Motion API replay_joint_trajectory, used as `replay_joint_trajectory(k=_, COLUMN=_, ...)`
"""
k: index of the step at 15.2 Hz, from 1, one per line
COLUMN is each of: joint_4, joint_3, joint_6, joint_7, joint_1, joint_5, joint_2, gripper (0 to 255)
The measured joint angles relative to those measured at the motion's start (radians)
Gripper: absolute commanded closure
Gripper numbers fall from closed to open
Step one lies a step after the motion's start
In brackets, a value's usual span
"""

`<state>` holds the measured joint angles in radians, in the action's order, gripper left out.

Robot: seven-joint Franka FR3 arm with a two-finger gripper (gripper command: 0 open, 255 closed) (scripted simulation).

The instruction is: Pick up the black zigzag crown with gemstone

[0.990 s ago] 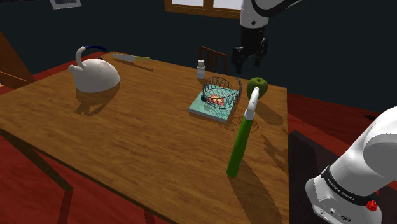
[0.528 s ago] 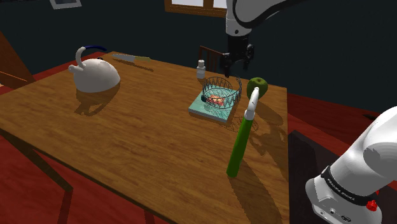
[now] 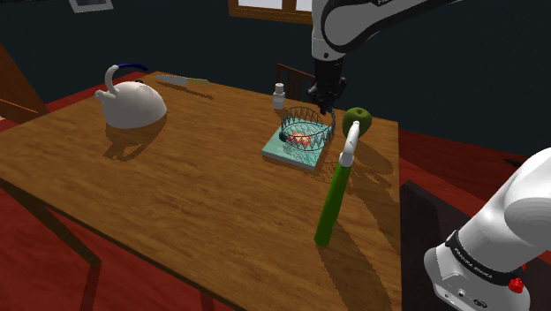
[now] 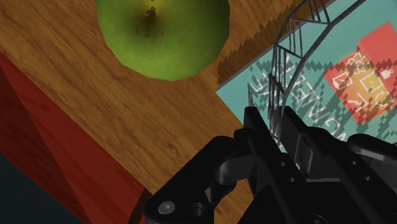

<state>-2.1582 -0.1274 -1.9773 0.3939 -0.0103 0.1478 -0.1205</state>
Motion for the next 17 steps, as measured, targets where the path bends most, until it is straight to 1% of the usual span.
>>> replay_joint_trajectory(k=8, joint_4=0.003, joint_3=0.001, joint_6=0.006, joint_7=-0.003, joint_1=0.001, joint_5=-0.001, joint_2=-0.003, gripper=255)
replay_joint_trajectory(k=17, joint_4=0.09, joint_3=0.002, joint_6=0.119, joint_7=-0.022, joint_1=0.0, joint_5=-0.01, joint_2=-0.031, gripper=255)
